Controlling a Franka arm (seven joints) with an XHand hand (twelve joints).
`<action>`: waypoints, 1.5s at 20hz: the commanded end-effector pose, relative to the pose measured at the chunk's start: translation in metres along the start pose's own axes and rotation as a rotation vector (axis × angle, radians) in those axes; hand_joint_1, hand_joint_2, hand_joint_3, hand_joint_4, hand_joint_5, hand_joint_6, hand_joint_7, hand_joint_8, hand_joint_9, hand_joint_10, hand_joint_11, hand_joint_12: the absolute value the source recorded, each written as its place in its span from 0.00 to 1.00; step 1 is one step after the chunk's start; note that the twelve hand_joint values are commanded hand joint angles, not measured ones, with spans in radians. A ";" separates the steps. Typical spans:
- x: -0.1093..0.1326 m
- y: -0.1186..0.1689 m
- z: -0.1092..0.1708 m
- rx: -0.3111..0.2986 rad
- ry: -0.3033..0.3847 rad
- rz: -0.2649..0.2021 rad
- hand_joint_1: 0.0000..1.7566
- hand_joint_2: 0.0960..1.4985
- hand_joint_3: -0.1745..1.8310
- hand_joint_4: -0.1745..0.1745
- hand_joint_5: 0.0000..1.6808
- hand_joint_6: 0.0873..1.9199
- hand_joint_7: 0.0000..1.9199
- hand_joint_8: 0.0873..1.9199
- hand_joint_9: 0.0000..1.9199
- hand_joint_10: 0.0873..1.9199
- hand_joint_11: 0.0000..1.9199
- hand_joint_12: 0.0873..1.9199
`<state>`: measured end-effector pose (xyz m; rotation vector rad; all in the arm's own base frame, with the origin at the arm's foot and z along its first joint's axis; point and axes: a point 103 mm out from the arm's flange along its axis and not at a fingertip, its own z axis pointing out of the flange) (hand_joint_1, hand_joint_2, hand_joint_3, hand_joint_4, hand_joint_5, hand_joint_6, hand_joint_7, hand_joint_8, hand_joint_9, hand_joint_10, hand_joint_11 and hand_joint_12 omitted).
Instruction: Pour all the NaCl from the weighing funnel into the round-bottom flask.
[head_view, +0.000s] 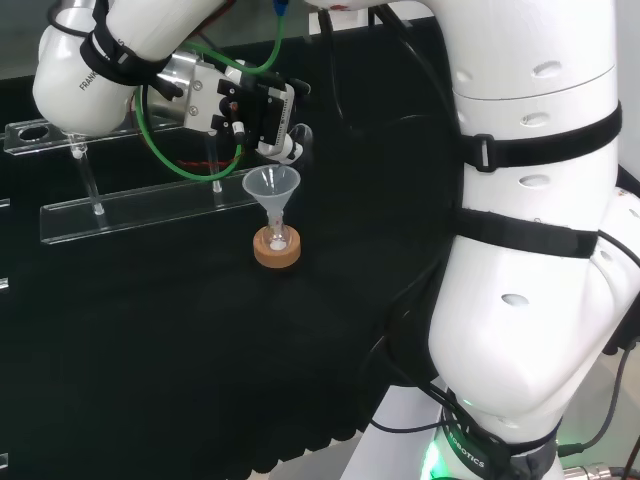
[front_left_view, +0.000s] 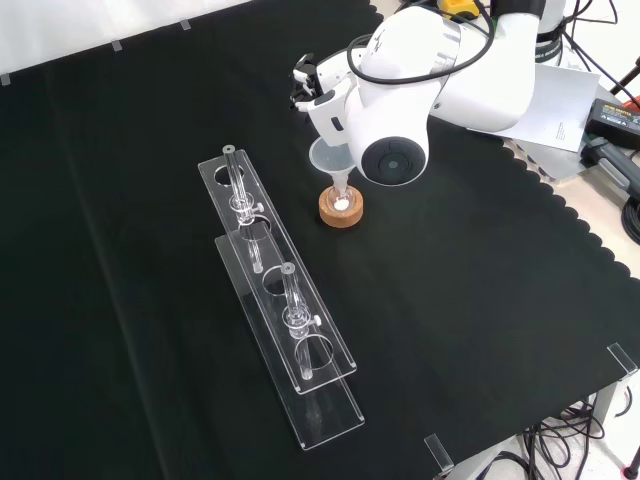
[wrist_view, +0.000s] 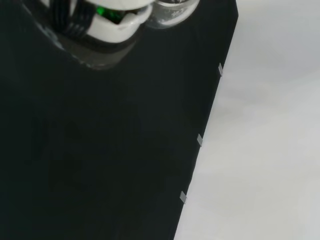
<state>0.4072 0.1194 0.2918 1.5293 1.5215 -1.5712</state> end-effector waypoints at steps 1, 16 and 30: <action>-0.001 0.000 0.002 -0.004 0.007 0.000 0.64 0.44 0.35 1.00 0.77 0.26 0.40 0.30 0.64 0.00 0.56 0.42; -0.010 -0.001 0.021 -0.034 0.192 -0.016 0.64 0.44 0.35 1.00 0.78 0.26 0.39 0.31 0.64 0.00 0.56 0.42; -0.028 -0.003 0.047 -0.034 0.529 -0.022 0.64 0.44 0.35 1.00 0.77 0.26 0.39 0.31 0.64 0.00 0.57 0.42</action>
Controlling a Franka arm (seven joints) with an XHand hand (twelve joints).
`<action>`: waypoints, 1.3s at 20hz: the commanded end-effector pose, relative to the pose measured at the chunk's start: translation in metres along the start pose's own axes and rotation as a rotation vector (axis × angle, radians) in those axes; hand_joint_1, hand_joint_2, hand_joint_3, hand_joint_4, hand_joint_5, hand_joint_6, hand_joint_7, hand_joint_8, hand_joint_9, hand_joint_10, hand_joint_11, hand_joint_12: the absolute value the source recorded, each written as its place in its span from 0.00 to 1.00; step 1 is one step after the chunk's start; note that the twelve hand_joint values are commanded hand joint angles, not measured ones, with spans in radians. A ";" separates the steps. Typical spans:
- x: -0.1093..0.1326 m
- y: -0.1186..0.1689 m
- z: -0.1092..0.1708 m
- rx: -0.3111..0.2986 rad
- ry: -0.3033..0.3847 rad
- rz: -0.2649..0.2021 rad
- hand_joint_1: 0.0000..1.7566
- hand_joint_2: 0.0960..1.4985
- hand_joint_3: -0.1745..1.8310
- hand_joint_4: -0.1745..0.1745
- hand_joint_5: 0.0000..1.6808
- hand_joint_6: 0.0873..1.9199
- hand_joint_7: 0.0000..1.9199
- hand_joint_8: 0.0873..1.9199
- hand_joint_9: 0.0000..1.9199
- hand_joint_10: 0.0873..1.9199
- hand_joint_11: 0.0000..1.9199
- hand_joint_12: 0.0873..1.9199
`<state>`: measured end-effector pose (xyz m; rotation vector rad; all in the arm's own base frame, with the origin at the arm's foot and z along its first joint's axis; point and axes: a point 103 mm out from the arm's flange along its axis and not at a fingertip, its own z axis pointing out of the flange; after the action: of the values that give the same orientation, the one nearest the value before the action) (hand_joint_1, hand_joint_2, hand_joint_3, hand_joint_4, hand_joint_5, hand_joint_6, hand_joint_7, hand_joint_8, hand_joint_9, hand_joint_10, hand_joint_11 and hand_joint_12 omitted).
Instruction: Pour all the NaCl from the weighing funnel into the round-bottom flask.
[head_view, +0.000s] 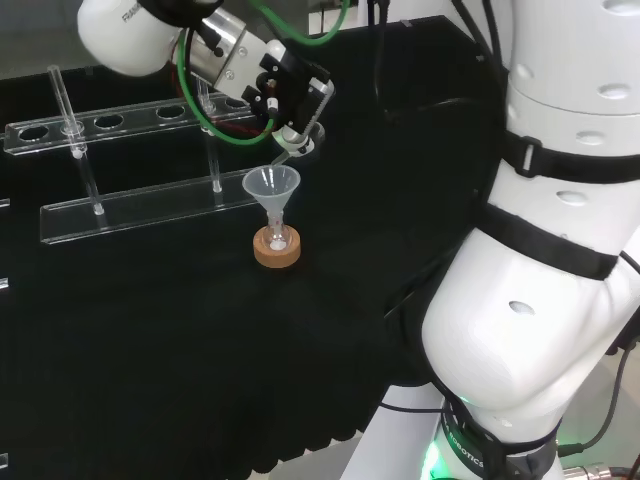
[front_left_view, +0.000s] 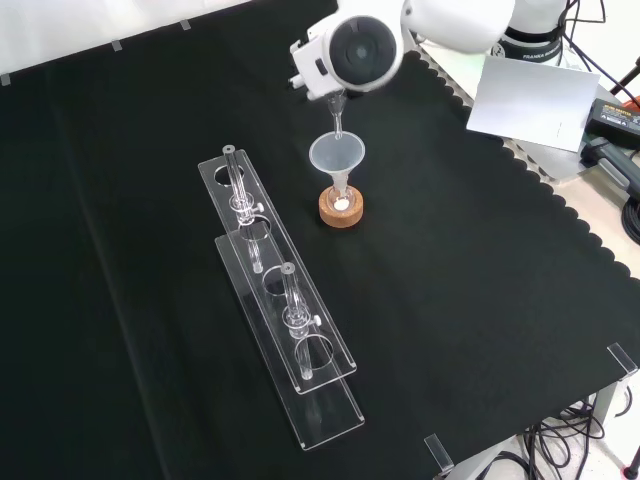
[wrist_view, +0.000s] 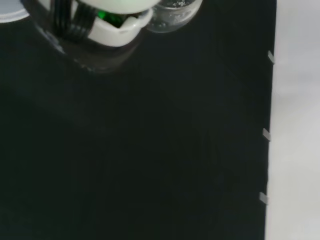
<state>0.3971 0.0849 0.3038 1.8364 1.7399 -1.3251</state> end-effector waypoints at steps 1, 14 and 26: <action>-0.015 0.000 0.013 0.006 0.221 0.001 0.64 0.44 0.35 1.00 0.77 0.26 0.39 0.31 0.64 0.00 0.57 0.42; -0.032 0.010 0.034 -0.003 0.493 -0.026 0.64 0.44 0.35 1.00 0.77 0.26 0.39 0.31 0.64 0.00 0.57 0.42; -0.043 0.024 0.047 -0.030 0.630 -0.016 0.64 0.44 0.35 1.00 0.77 0.27 0.39 0.31 0.64 0.00 0.57 0.42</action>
<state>0.4018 0.0323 0.3050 2.2971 1.9837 -0.8976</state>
